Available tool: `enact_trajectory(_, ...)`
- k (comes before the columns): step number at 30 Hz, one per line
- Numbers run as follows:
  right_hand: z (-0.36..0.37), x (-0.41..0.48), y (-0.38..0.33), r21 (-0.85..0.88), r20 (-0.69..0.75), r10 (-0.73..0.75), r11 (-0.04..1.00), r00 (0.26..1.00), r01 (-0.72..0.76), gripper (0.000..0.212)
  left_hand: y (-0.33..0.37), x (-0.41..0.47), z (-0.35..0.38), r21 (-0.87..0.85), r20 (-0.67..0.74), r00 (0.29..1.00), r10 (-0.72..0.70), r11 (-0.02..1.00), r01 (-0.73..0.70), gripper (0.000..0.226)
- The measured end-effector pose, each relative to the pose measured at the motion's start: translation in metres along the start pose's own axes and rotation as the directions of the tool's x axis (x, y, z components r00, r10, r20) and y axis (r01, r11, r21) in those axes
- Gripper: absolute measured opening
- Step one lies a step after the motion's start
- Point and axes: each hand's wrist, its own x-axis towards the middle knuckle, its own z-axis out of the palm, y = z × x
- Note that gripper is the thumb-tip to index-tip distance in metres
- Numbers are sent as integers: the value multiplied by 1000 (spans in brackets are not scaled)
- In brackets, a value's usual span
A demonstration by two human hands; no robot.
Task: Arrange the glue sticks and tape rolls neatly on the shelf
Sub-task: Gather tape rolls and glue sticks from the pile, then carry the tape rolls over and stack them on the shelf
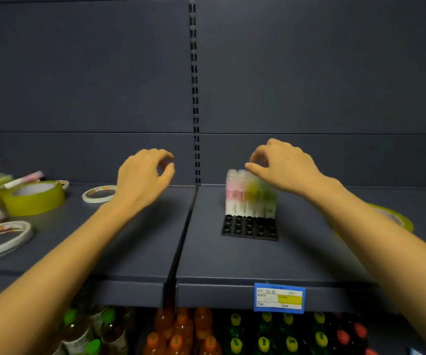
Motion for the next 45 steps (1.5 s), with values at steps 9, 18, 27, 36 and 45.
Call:
enact_trajectory(9, 48, 30, -118, 176, 186, -165, 975, 969, 133, 24, -121, -33, -79, 205, 69, 958, -277, 944, 258, 21)
enact_trajectory(18, 125, 87, -241, 100, 362, -85, 994, 928, 52, 42, -233, -62, -154, 398, 169, 899, -403, 863, 312, 19)
enact_trajectory(27, 190, 125, -304, -105, 382, 198, 980, 903, -170, 49, -288, -86, -166, 392, 374, 857, -356, 898, 202, 39)
enact_trajectory(36, 184, 119, -301, -118, 372, 213, 976, 903, -182, 48, -281, -86, -144, 377, 593, 758, -273, 925, 39, 51)
enact_trajectory(45, 138, 71, -261, -100, 173, 209, 976, 962, -194, 50, -273, -64, -134, 324, 577, 784, -228, 945, 36, 44)
